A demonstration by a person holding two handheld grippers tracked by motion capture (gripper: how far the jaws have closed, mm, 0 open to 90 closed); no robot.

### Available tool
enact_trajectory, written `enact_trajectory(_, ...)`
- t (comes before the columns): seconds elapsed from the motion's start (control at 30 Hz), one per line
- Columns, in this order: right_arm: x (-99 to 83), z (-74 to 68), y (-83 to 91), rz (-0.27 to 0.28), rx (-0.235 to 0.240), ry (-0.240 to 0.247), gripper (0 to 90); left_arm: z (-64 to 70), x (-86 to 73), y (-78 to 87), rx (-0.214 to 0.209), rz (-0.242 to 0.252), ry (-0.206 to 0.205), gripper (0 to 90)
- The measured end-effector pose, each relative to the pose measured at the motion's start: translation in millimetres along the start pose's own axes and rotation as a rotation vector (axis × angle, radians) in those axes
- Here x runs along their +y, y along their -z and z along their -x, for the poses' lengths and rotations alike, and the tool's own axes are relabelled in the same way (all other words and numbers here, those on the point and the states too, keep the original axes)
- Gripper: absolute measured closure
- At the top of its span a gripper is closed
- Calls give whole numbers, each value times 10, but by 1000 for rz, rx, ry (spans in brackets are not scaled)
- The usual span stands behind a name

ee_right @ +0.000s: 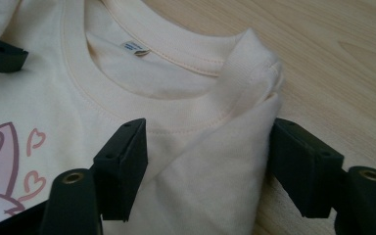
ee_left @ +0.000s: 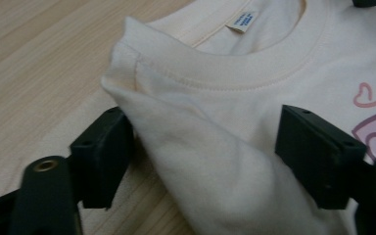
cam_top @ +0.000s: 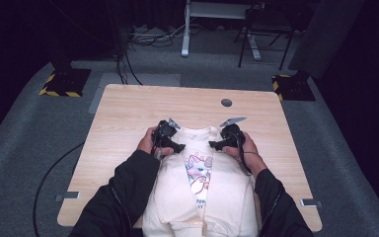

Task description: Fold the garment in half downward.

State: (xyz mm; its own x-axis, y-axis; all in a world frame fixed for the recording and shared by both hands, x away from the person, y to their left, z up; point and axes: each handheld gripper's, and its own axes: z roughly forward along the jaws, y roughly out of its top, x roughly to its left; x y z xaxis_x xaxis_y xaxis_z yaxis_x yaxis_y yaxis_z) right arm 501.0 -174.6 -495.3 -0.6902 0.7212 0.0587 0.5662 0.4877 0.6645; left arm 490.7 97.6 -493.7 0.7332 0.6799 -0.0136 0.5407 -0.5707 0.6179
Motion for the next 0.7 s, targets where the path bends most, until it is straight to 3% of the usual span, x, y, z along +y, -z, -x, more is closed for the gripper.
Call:
enact_trajectory(0.07, 19, 1, -3, -8, -12, 5, 383, -2, 11, 1, 3, 1, 0, 303)
enact_trajectory(0.2, 59, 0, -23, -14, -30, -3, 451, -22, 12, 12, 8, 23, 11, 495)
enact_trajectory(0.37, 96, -13, -39, -16, -52, 3, 646, -31, 21, 11, -5, 30, 25, 707)
enact_trajectory(0.5, 116, -23, -49, -17, -55, -6, 761, 0, 41, 0, 4, 29, 26, 775)
enact_trajectory(0.7, 93, -8, -22, 1, -46, -44, 815, 6, 46, 13, -4, 38, 32, 821)
